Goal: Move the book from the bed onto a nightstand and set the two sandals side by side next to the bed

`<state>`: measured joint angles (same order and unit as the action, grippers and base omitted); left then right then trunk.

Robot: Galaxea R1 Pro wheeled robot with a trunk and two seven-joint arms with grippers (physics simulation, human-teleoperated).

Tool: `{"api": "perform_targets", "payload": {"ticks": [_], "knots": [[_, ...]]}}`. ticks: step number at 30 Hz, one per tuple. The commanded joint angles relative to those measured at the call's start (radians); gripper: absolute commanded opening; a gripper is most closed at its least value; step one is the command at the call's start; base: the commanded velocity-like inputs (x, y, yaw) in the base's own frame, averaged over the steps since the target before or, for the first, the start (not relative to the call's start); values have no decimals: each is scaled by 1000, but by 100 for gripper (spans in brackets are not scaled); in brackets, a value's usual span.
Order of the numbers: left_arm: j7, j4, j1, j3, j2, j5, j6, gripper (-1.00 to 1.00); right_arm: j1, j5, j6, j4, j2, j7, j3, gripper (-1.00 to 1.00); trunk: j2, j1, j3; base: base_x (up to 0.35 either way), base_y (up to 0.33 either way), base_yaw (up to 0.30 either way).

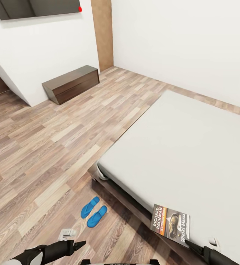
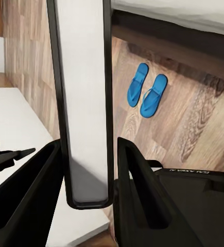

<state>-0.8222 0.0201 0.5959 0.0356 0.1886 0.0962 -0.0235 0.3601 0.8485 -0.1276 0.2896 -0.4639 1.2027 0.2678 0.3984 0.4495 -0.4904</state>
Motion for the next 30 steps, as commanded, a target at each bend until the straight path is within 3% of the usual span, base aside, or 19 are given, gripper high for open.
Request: {"api": "perform_targets", "payload": {"ticks": [1,30], "knots": [[-3,-2,0,3,0,0,-2,100,0,11,-10,0,-1,2,6,-100,2,1,-1,0,0,199],[-2,-2,-2,3,-21,1,-1,100,0,11,-10,-1,0,-1,7,-100,2,1,-1,0,0,199]]}}
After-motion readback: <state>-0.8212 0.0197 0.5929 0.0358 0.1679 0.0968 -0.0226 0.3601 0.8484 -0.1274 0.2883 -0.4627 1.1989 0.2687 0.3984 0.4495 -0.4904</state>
